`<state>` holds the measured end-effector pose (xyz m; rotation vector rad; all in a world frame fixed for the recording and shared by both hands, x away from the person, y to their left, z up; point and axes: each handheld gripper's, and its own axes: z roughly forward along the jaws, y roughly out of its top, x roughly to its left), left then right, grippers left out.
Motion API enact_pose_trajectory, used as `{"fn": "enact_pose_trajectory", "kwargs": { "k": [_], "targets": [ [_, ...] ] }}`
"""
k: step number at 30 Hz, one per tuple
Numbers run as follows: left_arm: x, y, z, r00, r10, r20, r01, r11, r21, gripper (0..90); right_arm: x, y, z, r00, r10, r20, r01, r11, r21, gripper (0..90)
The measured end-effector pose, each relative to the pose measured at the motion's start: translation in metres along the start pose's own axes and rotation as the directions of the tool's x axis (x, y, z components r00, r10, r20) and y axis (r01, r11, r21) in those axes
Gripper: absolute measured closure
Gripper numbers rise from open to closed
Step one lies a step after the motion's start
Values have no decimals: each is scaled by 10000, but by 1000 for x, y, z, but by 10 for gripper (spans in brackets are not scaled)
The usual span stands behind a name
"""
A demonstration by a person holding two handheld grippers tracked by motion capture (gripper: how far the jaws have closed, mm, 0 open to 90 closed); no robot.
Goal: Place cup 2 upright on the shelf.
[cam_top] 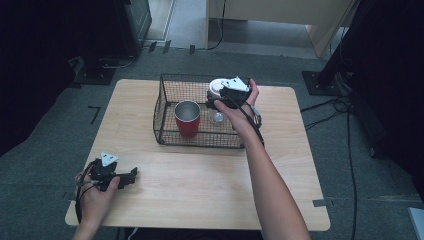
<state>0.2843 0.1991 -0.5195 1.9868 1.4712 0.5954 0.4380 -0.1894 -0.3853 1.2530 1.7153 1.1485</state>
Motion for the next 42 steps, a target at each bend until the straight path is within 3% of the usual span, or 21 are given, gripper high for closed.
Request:
{"fn": "enact_pose_trajectory", "kwargs": {
  "k": [12, 21, 42],
  "targets": [
    [0, 0, 0, 10000, 13, -3, -13, 10000, 12, 1, -4, 0, -32, 9997, 6, -241, -21, 9980, -628, 0],
    [0, 0, 0, 10000, 20, -7, -20, 10000, 16, 1, -17, -7, -56, 9980, 402, -496, -445, 9949, -907, 0],
    [0, 0, 0, 10000, 20, -9, -20, 10000, 16, 1, -30, -49, -97, 9964, 604, -599, -658, 9935, -930, 0]
  ]
}}
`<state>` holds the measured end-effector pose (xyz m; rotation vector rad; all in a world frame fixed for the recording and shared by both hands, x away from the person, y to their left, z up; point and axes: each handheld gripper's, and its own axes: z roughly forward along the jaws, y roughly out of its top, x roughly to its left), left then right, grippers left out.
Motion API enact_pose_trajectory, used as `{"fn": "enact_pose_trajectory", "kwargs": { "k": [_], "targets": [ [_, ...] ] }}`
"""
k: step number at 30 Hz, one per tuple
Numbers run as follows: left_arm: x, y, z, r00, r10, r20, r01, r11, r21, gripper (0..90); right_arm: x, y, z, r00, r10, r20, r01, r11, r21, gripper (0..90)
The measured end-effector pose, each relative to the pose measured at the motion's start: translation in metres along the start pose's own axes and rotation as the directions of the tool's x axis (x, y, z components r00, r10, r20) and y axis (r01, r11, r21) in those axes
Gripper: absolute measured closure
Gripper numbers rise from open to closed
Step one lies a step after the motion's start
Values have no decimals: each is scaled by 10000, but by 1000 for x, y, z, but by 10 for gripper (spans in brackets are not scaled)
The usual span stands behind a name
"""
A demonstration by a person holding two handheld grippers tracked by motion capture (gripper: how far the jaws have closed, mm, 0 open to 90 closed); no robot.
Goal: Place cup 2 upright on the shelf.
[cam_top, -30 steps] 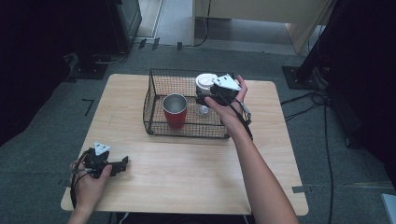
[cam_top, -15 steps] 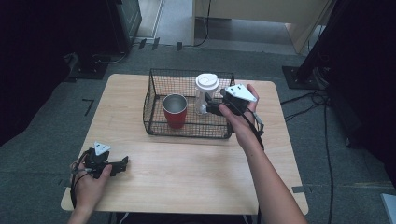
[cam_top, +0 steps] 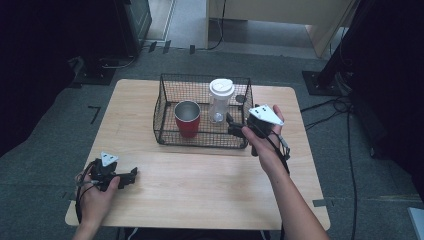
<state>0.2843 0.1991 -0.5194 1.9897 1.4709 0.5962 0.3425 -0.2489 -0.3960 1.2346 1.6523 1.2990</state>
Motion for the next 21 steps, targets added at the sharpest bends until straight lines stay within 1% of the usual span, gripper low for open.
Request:
{"fn": "enact_pose_trajectory", "kwargs": {
  "k": [5, 8, 12, 21],
  "targets": [
    [0, 0, 0, 10000, -6, 3, 6, 10000, 0, 1, -1, -5, -9, 9999, 135, -16, -135, 9999, -46, 0],
    [0, 0, 0, 10000, -3, 0, 3, 10000, -3, 1, -2, -9, -14, 10000, 71, -52, -72, 9999, -98, 0],
    [0, 0, 0, 10000, -4, -2, 4, 10000, -6, 1, -5, -14, -20, 9999, 139, -54, -139, 9999, -84, 0],
    [0, 0, 0, 10000, -6, 2, 6, 10000, -4, 1, -20, -28, -35, 9995, 314, 106, -313, 9995, -10, 0]
  ]
}}
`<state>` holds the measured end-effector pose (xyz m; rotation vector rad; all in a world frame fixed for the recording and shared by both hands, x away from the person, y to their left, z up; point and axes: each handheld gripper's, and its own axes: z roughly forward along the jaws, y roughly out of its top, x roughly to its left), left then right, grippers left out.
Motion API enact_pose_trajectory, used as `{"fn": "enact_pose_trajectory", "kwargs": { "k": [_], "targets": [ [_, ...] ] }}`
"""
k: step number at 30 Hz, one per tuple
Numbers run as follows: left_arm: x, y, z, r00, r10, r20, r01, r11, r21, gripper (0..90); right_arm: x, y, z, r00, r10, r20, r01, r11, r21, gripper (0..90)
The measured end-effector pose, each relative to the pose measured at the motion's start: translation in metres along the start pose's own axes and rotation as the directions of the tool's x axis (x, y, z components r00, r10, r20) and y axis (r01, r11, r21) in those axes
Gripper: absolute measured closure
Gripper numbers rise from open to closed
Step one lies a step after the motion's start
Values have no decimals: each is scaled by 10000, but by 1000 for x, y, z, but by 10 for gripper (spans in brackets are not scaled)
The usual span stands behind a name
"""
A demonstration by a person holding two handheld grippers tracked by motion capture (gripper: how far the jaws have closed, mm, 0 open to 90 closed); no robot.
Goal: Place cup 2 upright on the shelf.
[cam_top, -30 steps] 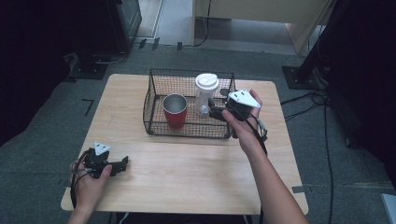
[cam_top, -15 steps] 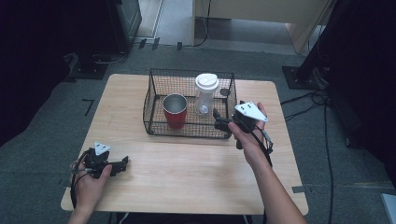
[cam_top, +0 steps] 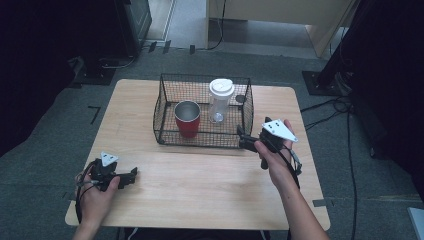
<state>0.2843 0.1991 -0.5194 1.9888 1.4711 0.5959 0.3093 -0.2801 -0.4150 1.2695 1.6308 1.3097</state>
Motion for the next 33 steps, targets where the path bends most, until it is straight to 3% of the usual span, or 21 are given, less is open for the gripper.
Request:
{"fn": "enact_pose_trajectory", "kwargs": {
  "k": [19, 33],
  "targets": [
    [0, 0, 0, 10000, 13, 0, -13, 10000, 10, 1, -43, -44, -25, 9964, 402, 748, -438, 9979, 478, 0],
    [0, 0, 0, 10000, 12, 1, -12, 10000, 9, 1, -79, -85, -48, 9857, 641, 1556, -818, 9905, 1104, 0]
  ]
}}
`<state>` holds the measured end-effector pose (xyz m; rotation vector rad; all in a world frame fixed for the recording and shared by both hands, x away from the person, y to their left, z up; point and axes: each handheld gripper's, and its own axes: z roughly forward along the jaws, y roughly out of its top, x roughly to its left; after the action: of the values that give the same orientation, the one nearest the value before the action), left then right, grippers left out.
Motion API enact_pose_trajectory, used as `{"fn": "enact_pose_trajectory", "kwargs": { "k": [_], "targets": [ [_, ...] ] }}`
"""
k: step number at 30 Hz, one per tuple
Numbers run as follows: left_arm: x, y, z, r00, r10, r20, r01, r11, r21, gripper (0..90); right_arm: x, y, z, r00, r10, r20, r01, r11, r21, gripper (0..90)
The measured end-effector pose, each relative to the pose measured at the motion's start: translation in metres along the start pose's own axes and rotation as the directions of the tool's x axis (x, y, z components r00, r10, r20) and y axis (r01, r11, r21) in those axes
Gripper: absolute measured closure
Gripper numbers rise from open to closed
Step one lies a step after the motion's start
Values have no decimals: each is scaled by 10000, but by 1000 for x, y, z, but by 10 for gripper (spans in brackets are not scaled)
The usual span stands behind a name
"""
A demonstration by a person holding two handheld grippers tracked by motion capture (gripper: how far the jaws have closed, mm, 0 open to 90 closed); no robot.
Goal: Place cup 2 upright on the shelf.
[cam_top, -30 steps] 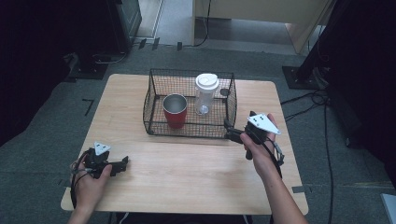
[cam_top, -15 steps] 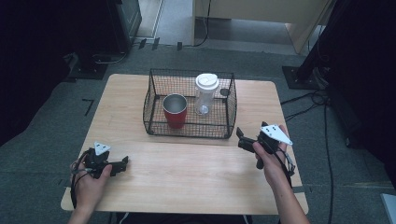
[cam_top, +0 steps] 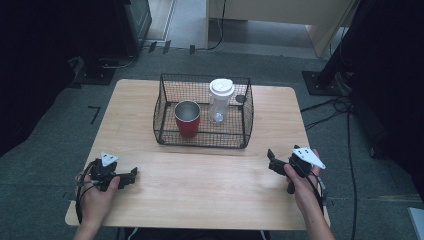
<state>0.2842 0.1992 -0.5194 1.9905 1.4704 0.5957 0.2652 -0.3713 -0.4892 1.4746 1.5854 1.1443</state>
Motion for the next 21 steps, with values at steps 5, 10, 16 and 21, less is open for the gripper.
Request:
{"fn": "enact_pose_trajectory", "kwargs": {
  "k": [5, 10, 16, 21],
  "targets": [
    [0, 0, 0, 10000, 2, -1, -2, 10000, -1, 1, -11, -10, -5, 9996, 97, 259, -102, 9998, 187, 0],
    [0, 0, 0, 10000, 28, 2, -28, 10000, -3, 1, -21, -20, -11, 9986, 245, 477, -264, 9989, 391, 0],
    [0, 0, 0, 10000, 27, 0, -27, 10000, 0, 1, -37, -37, -21, 9963, 53, 855, -141, 9947, 1020, 0],
    [0, 0, 0, 10000, 29, 0, -29, 10000, 0, 1, -49, -43, -29, 9957, -196, 902, 40, 9854, 1704, 0]
  ]
}}
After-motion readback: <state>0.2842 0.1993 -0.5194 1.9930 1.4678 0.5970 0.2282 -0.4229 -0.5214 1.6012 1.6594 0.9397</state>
